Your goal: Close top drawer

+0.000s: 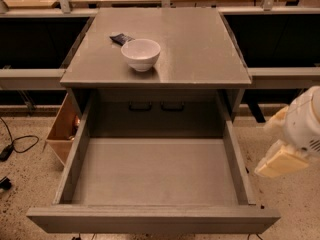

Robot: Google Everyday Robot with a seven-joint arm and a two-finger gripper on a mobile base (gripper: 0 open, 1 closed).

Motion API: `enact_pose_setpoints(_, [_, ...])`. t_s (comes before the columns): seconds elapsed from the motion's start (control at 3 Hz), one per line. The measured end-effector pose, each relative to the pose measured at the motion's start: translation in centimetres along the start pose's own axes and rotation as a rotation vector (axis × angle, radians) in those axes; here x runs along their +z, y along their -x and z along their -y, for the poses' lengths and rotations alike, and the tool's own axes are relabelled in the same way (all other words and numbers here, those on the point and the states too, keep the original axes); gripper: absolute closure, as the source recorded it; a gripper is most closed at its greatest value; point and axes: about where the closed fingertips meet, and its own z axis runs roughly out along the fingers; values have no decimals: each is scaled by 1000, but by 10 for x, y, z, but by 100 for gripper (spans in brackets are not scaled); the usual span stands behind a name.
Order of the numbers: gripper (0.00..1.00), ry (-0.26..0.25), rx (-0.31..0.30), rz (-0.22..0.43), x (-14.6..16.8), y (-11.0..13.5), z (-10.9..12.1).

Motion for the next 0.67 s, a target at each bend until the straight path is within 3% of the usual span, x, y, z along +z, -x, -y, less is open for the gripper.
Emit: enact_pose_setpoints(0.67, [86,114,80,-92,83,-41,-95])
